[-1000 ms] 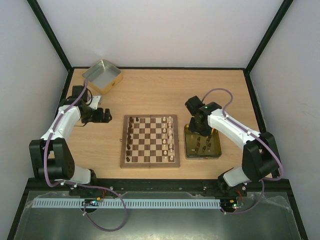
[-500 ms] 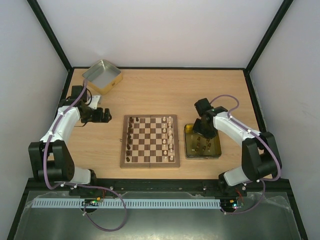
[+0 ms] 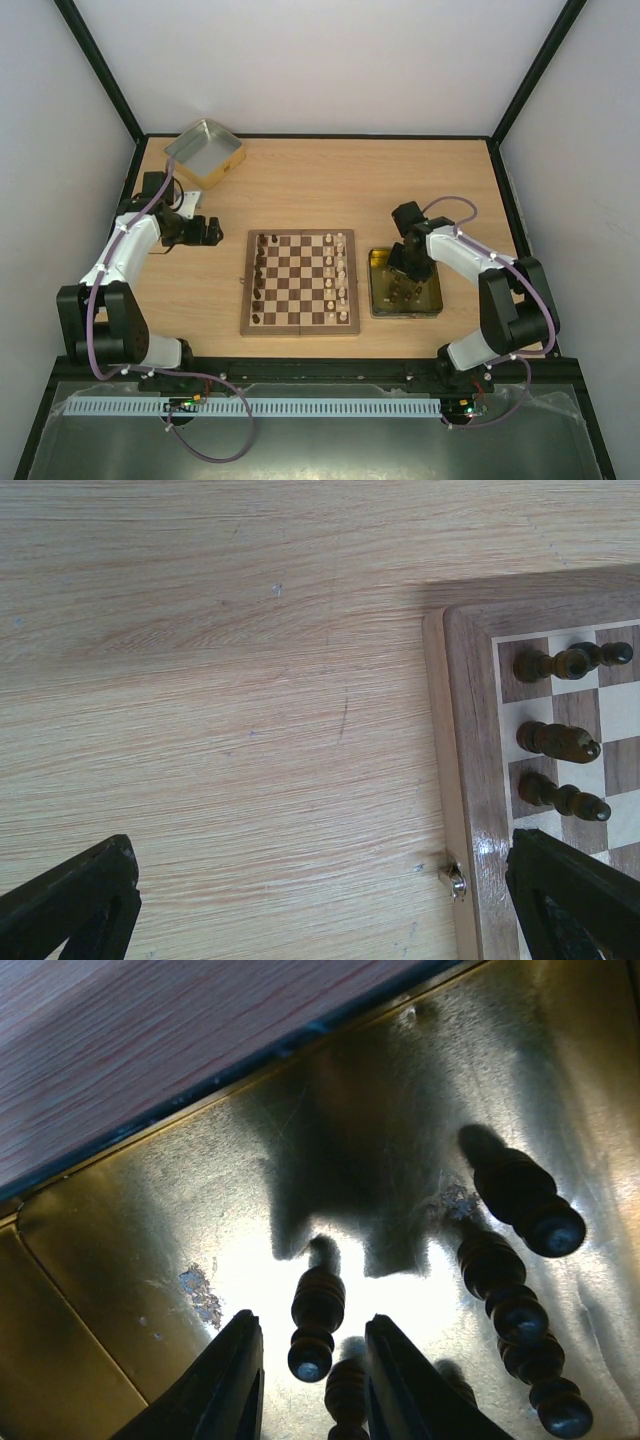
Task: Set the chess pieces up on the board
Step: Pick up the chess piece from the storage box, then place the chess piece on the chessboard.
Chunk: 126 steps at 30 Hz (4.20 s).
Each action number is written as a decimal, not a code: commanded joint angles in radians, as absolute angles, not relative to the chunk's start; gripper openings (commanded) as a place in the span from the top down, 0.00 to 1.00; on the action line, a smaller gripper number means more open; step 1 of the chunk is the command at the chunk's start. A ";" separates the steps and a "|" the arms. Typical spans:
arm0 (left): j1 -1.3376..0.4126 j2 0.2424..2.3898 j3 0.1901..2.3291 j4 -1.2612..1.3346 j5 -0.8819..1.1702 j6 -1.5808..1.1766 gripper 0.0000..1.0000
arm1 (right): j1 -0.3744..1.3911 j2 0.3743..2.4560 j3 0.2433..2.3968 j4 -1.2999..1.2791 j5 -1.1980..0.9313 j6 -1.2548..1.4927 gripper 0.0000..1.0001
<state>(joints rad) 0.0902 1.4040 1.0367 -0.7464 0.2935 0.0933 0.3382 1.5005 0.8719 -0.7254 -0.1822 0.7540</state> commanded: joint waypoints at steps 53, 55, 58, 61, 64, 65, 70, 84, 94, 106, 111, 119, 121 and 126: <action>0.087 1.408 1.022 -0.746 0.311 0.088 0.00 | 0.333 1.586 0.924 -0.782 -0.188 0.639 0.90; 0.087 1.408 1.022 -0.746 0.311 0.088 0.00 | 0.337 1.593 0.924 -0.777 -0.190 0.639 0.89; 0.087 1.409 1.022 -0.747 0.313 0.088 0.00 | 0.346 1.606 0.927 -0.770 -0.205 0.640 0.85; 0.087 1.407 1.022 -0.747 0.313 0.088 0.00 | 0.361 1.609 0.932 -0.769 -0.193 0.640 0.88; 0.087 1.407 1.021 -0.746 0.313 0.088 0.00 | 0.373 1.600 0.952 -0.788 -0.173 0.647 0.98; 0.087 1.407 1.020 -0.746 0.314 0.088 0.00 | 0.380 1.596 0.965 -0.802 -0.162 0.648 0.98; 0.087 1.410 1.023 -0.745 0.318 0.089 0.00 | 0.479 1.588 1.125 -0.940 -0.059 0.655 0.98; 0.087 1.406 1.022 -0.743 0.324 0.088 0.00 | 0.819 1.901 1.740 -1.118 -0.051 0.719 0.98; 0.093 1.393 1.019 -0.739 0.321 0.088 0.00 | 0.921 2.227 2.092 -1.160 -0.117 0.700 0.98; 0.095 1.398 1.020 -0.741 0.327 0.087 0.00 | 0.933 2.338 2.179 -1.127 -0.167 0.706 0.97; 0.095 1.403 1.023 -0.741 0.330 0.088 0.00 | 0.933 2.362 2.191 -1.111 -0.181 0.705 0.96; 0.095 1.406 1.023 -0.742 0.331 0.088 0.00 | 0.933 2.413 2.246 -1.116 -0.186 0.702 0.96; 0.095 1.407 1.023 -0.742 0.331 0.088 0.00 | 0.933 2.420 2.250 -1.112 -0.187 0.701 0.96; 0.095 1.407 1.025 -0.743 0.331 0.088 0.00 | 0.932 2.439 2.264 -1.121 -0.177 0.697 0.96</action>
<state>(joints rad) 0.0902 1.4189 1.0298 -0.7387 0.3149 0.0933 0.9310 2.4180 2.2192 -1.1042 -0.1875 0.7029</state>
